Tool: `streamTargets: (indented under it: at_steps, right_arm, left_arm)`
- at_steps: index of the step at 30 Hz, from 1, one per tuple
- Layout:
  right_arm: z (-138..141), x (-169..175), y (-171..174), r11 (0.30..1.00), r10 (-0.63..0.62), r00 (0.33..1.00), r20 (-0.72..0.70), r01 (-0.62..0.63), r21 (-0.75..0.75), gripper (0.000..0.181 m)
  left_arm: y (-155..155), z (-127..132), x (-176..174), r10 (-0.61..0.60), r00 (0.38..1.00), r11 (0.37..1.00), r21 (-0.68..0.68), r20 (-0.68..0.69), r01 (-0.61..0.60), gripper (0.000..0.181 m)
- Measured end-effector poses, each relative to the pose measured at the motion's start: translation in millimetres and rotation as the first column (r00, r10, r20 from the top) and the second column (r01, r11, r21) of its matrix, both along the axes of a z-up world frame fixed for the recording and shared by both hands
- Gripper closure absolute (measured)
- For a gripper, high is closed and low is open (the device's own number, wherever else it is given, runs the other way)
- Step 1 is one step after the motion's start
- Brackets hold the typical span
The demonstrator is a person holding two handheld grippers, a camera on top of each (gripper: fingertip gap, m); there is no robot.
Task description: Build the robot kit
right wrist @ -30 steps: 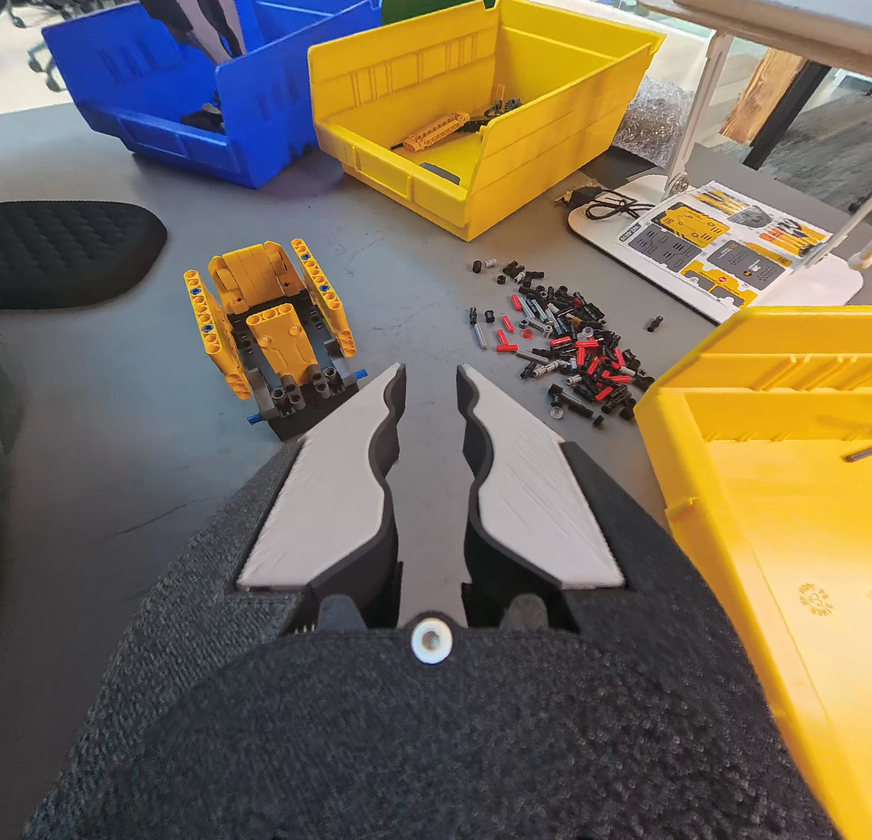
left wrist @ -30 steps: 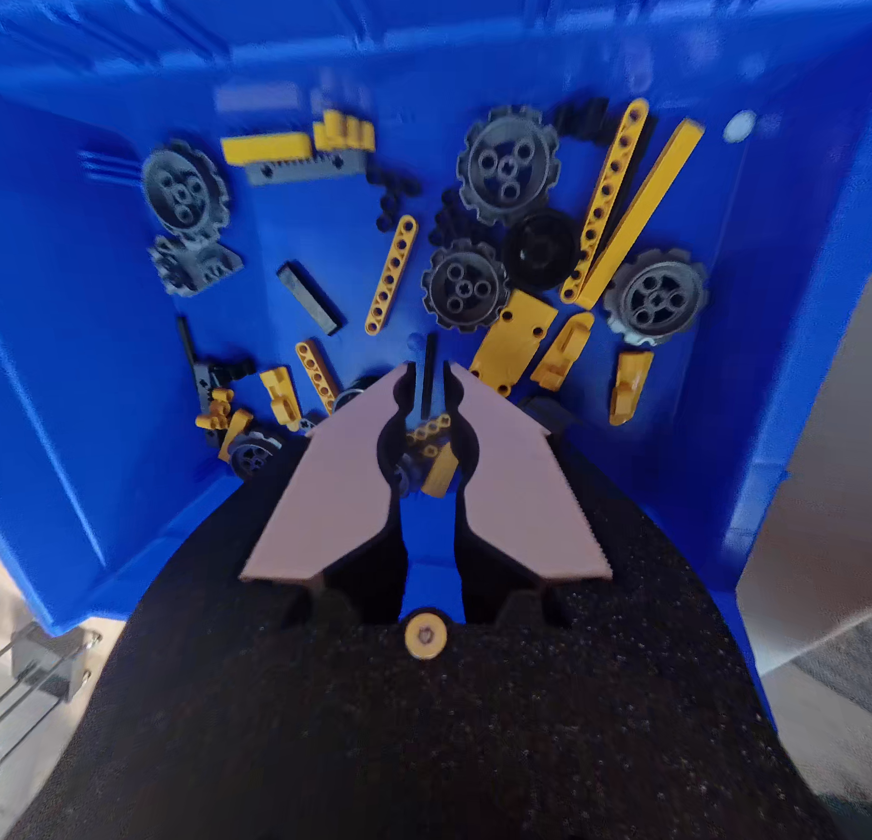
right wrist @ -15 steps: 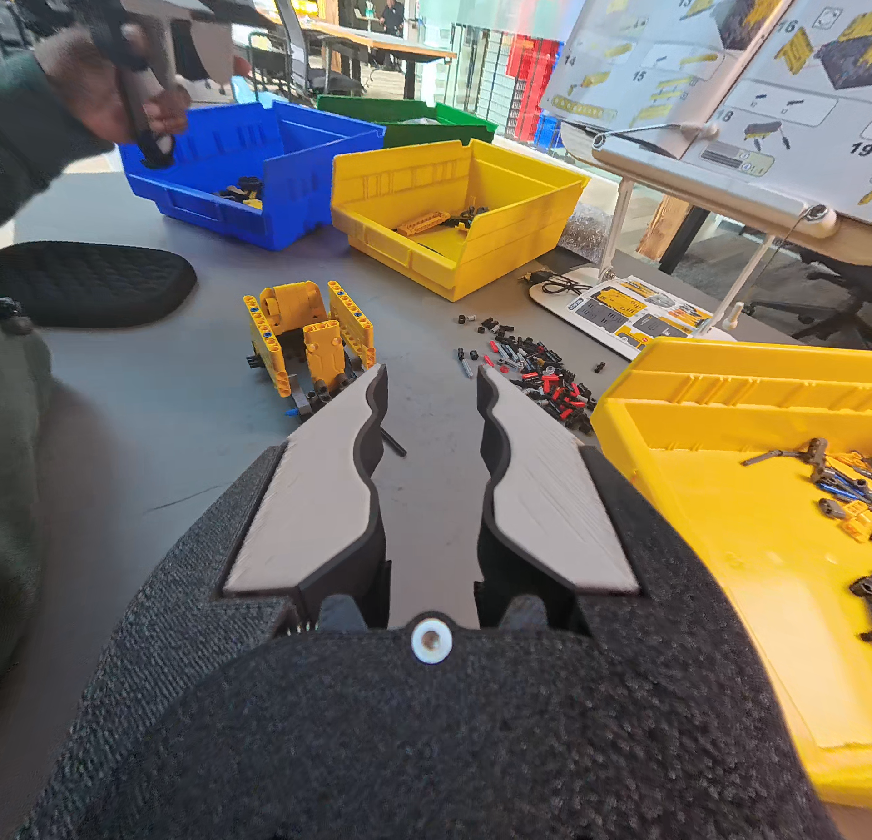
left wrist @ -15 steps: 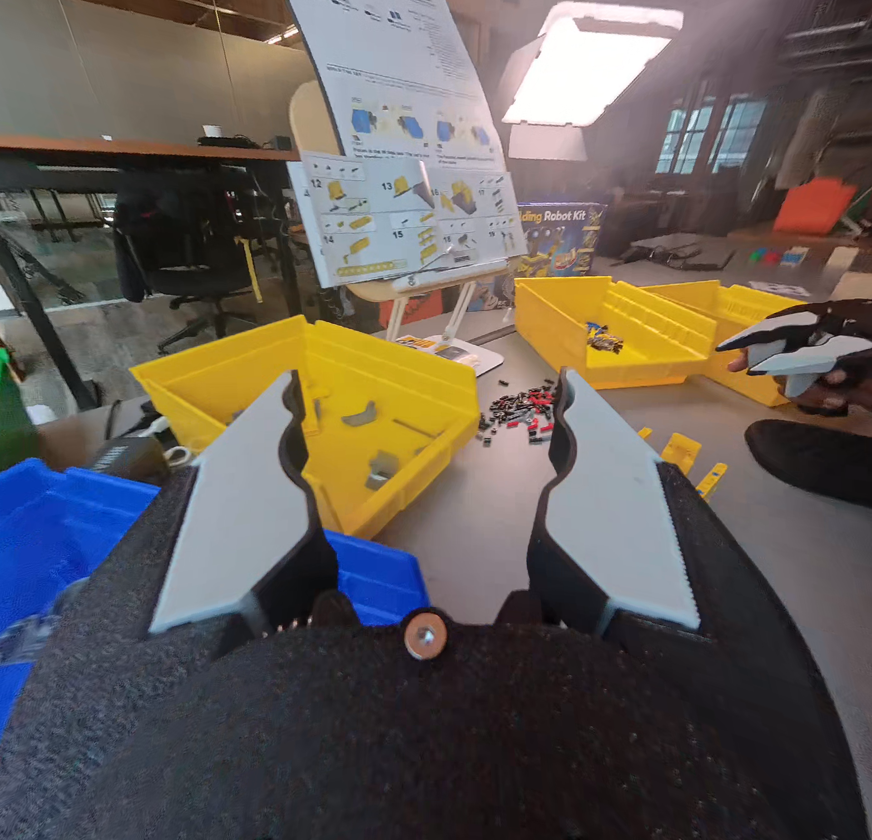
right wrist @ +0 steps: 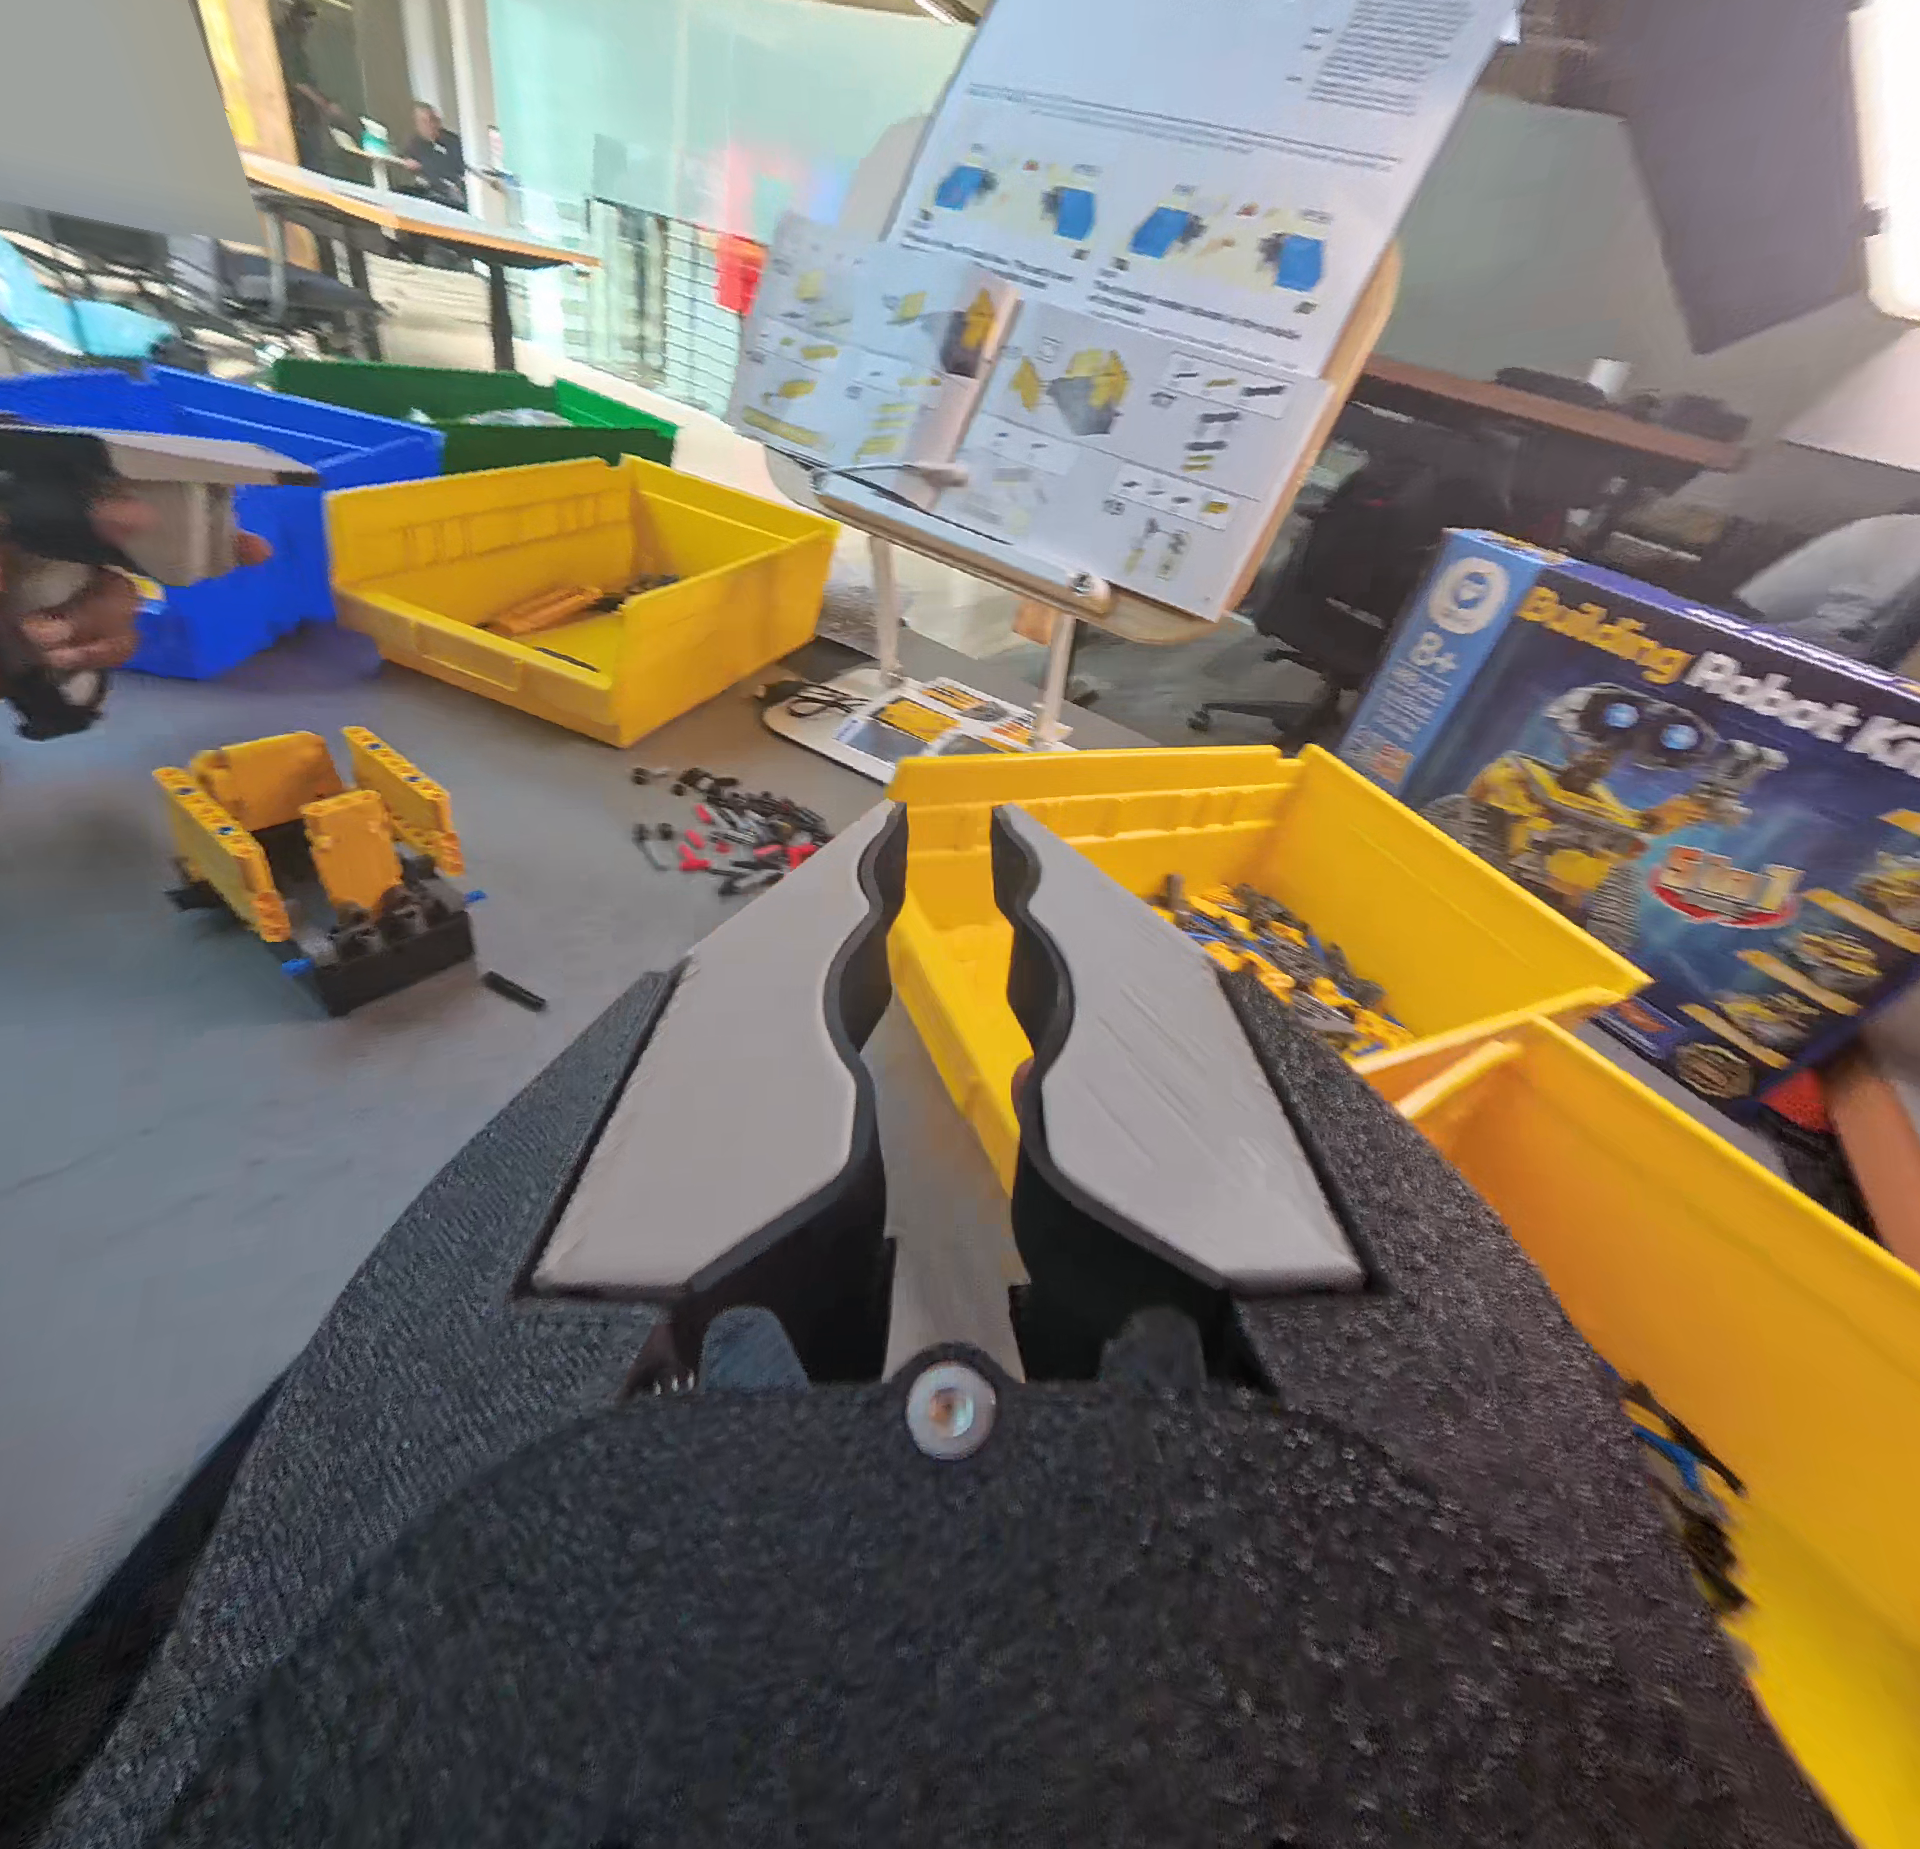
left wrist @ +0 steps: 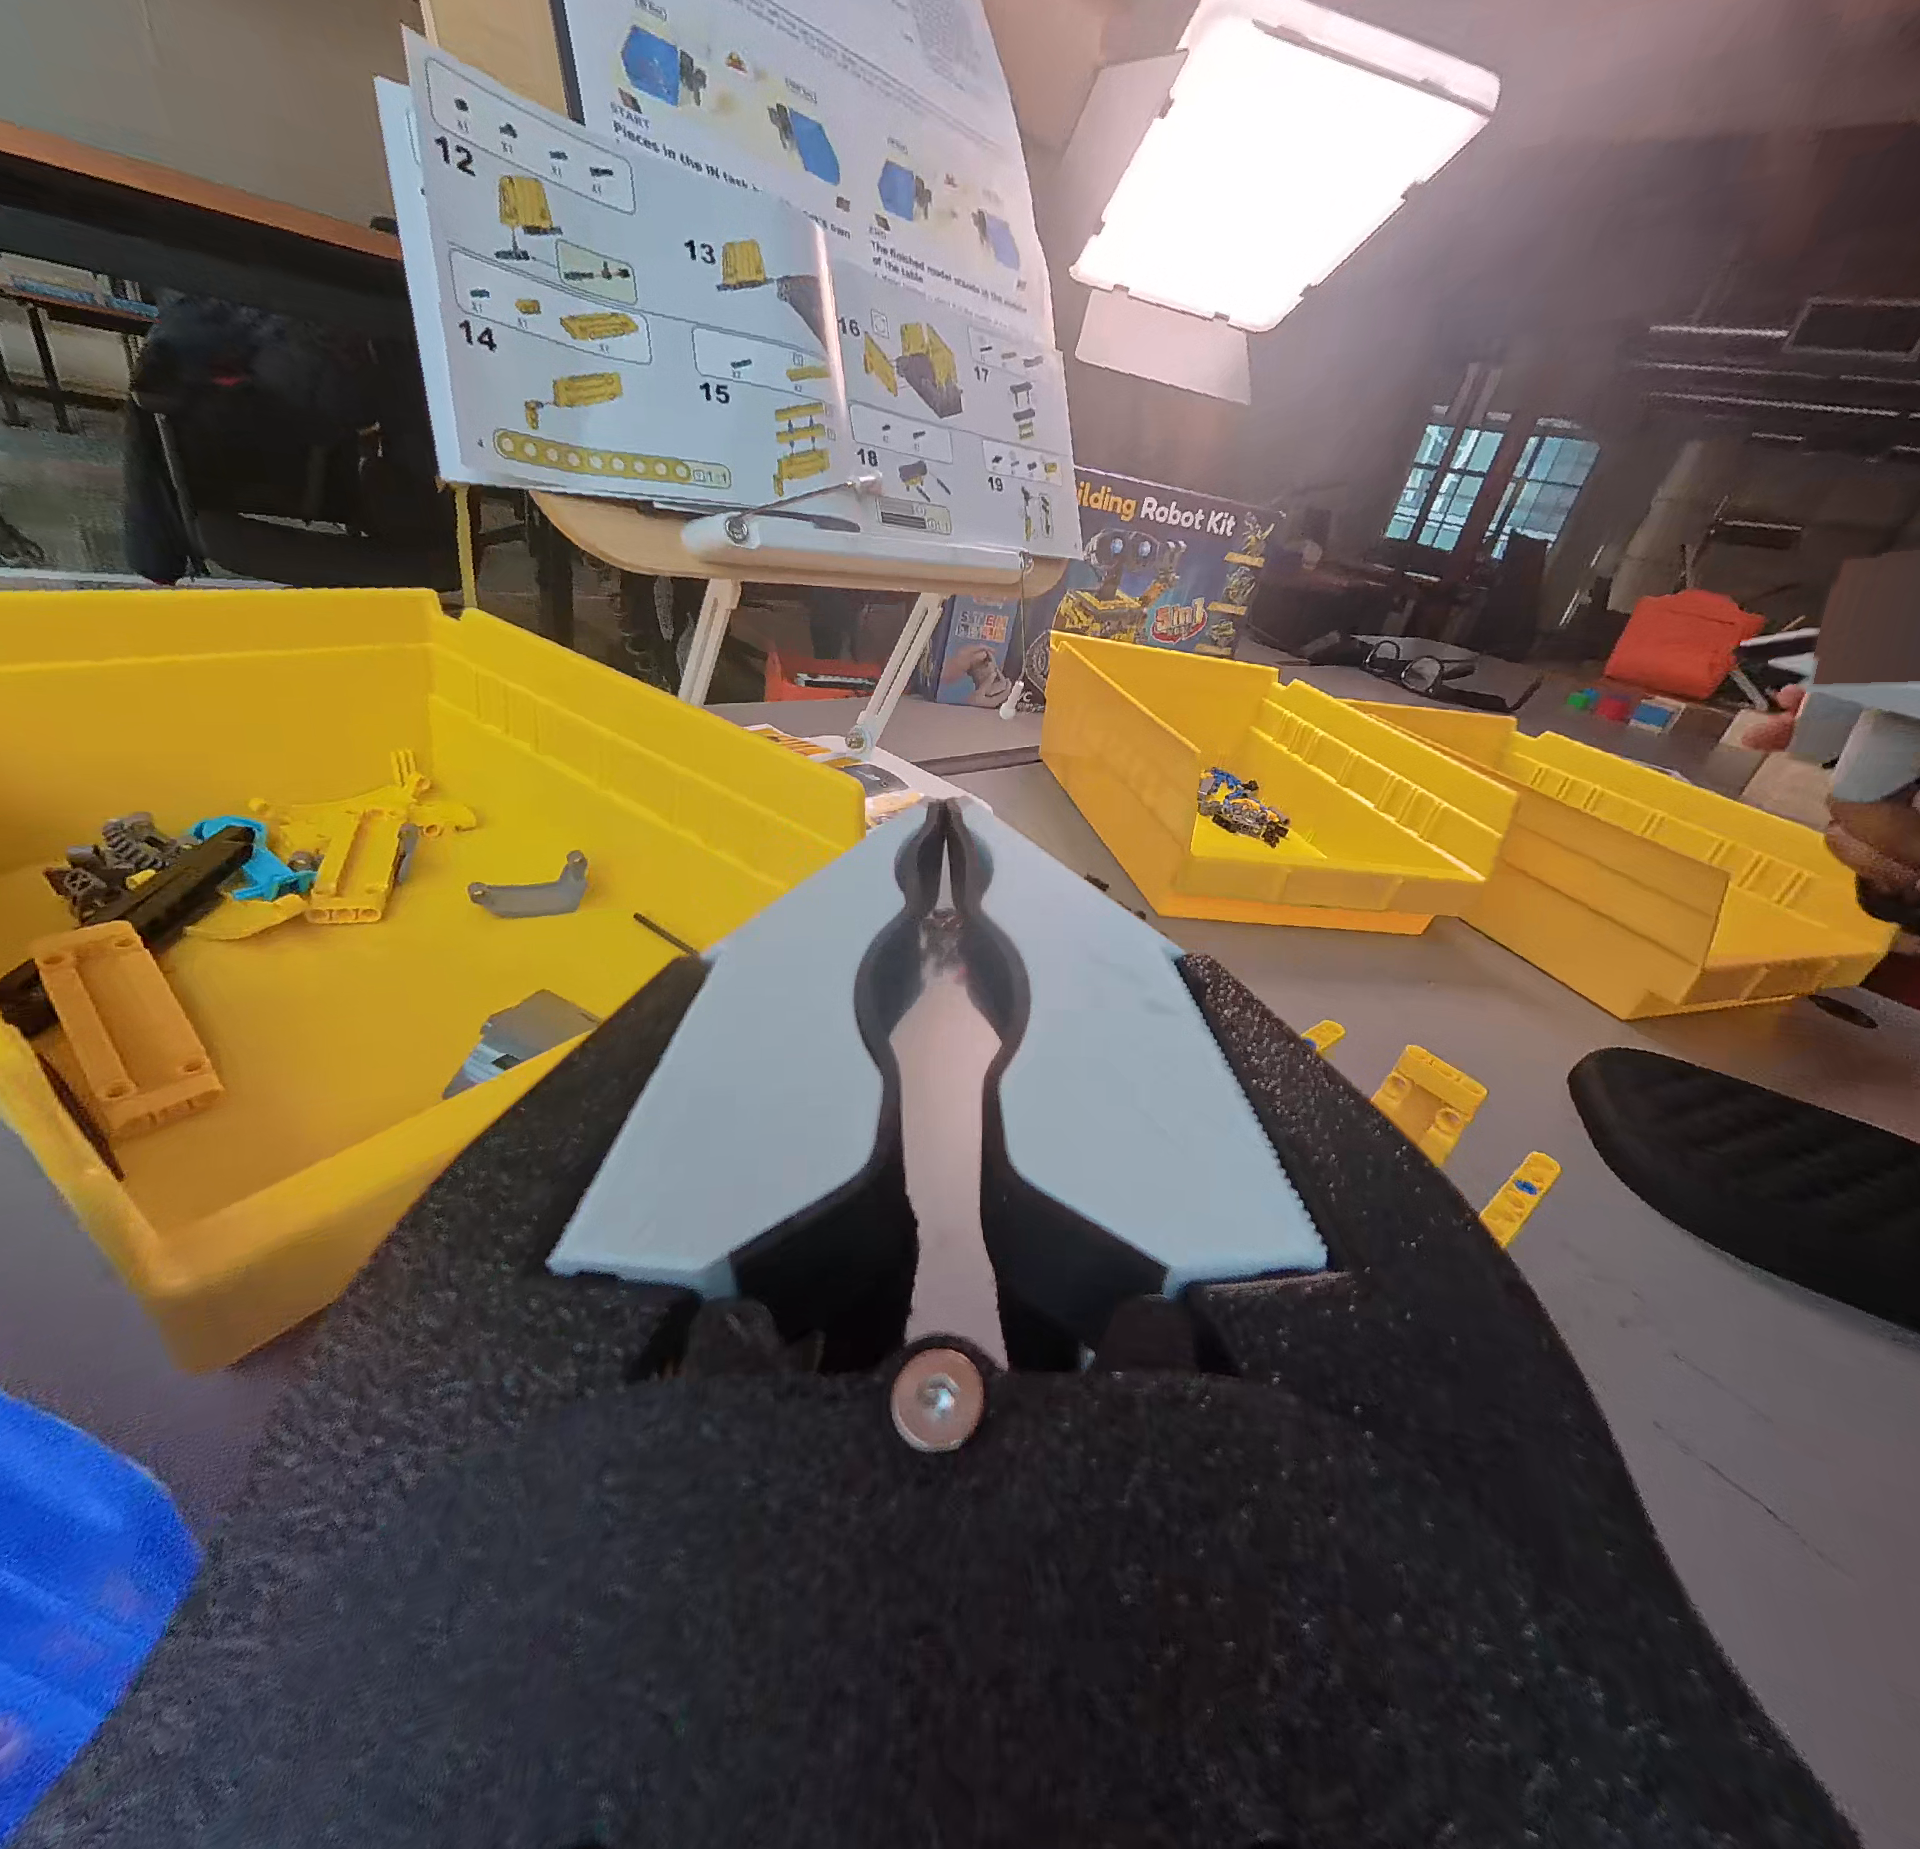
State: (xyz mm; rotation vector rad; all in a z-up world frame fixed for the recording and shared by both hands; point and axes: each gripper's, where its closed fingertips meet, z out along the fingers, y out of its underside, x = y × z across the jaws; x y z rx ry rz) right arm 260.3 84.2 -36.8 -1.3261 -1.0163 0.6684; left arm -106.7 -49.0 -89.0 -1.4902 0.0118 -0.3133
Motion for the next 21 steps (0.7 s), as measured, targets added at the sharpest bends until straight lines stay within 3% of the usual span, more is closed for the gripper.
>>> streamTargets:
  at_steps: [3,9,17,21]
  right_arm:
    - [1,29,34,0.992,-0.126,0.989,0.071,0.126,0.008,0.181]
    - [-12,63,88,0.974,-0.225,0.952,0.207,0.224,0.026,0.18]
    - [-79,92,151,0.954,-0.251,0.854,0.456,0.297,-0.031,0.145]
    - [-106,108,174,0.944,-0.258,0.8,0.541,0.329,-0.036,0.145]
  left_arm:
    - [5,-14,3,0.007,0.998,0.999,-0.038,-0.065,-0.009,0.177]
    - [10,-29,9,0.008,0.994,0.997,-0.076,-0.112,-0.017,0.154]
    - [10,-33,15,-0.007,0.989,0.996,-0.089,-0.148,-0.007,0.147]
    - [11,-37,14,-0.003,0.987,0.995,-0.103,-0.161,-0.014,0.156]
